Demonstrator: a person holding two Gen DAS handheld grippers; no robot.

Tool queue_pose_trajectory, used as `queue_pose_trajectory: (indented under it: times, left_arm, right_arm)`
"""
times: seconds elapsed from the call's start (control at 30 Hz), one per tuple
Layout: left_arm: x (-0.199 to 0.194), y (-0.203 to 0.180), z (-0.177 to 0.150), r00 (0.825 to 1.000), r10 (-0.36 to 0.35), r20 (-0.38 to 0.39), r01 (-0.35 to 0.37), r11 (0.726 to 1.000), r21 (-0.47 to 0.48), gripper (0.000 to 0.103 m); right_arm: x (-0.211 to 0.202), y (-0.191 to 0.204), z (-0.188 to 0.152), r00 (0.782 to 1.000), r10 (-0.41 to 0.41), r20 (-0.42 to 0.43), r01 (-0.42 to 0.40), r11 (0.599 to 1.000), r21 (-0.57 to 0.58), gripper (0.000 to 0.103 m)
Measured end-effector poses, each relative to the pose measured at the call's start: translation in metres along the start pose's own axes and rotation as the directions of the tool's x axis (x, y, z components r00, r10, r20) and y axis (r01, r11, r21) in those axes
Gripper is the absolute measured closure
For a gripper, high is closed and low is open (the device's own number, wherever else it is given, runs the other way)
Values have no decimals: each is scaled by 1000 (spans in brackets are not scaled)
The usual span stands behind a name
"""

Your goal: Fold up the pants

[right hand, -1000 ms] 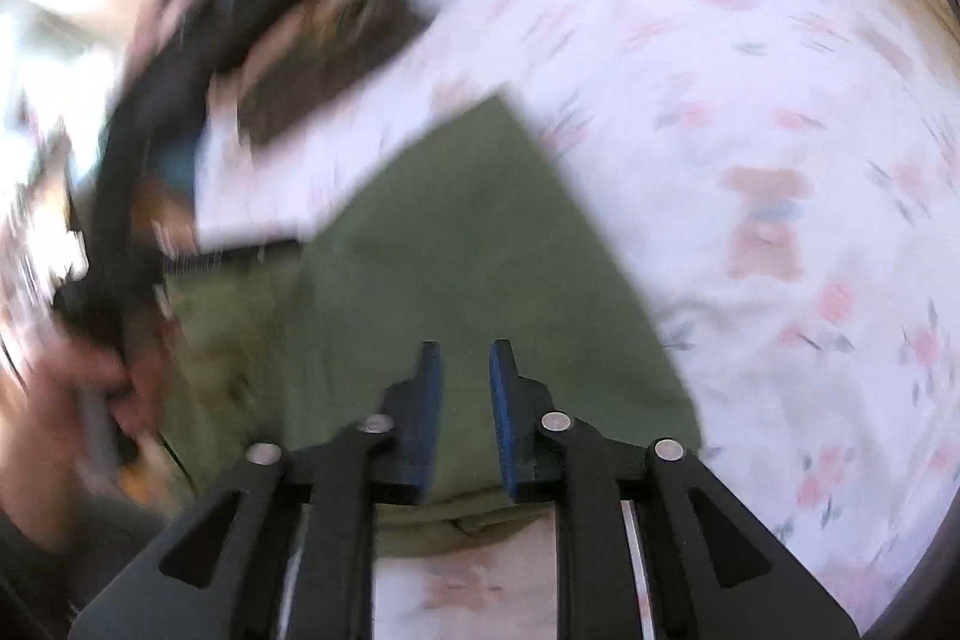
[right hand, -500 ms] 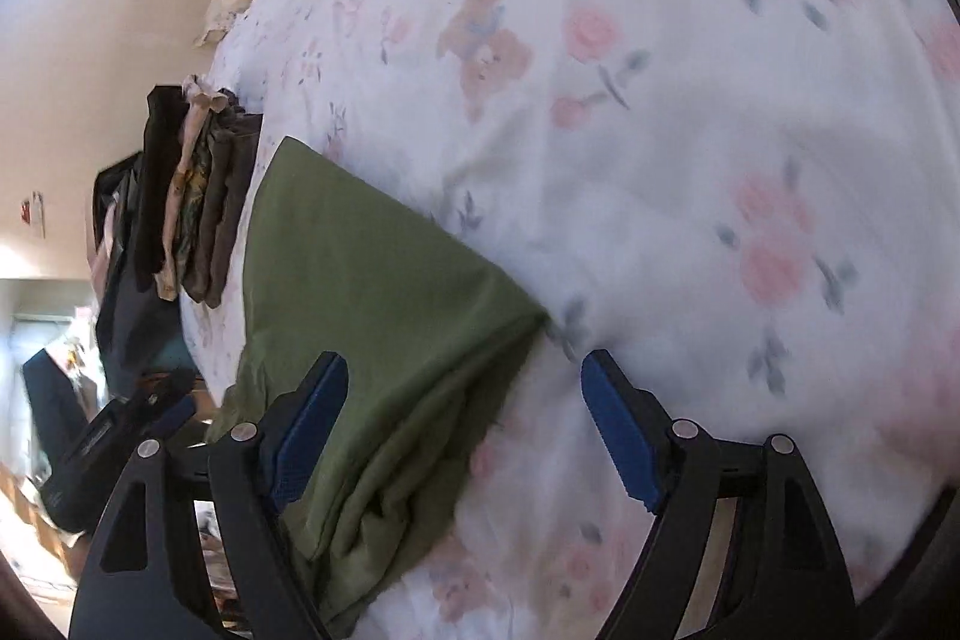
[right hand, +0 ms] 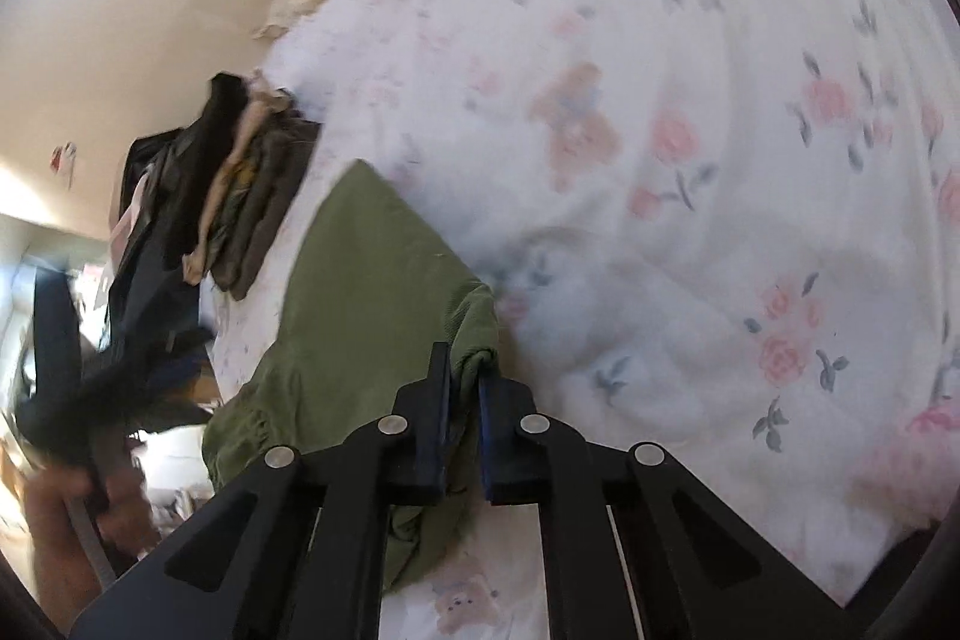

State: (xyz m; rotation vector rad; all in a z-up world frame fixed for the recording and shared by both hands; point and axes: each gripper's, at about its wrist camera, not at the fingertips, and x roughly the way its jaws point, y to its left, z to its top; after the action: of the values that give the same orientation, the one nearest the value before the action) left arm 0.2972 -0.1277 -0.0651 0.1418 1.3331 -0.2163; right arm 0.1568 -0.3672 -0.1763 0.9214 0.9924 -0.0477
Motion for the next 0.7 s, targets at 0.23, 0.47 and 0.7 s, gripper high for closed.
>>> queue_pose_trajectory:
  times: [0.23,0.47,0.7]
  left_arm:
    - [34,-82,55,994,-50,-101,53,998,29,31]
    - [95,-147,76,980,82,-183,-65,993,96,37]
    - [125,-159,71,951,212,-224,-176,970,171,62]
  right_arm:
    - [-6,25,-6,998,-34,47,39,994,-100,97]
    - [-7,32,-9,999,-34,37,40,986,-160,97]
    - [-10,52,-17,997,-56,57,68,964,-257,97]
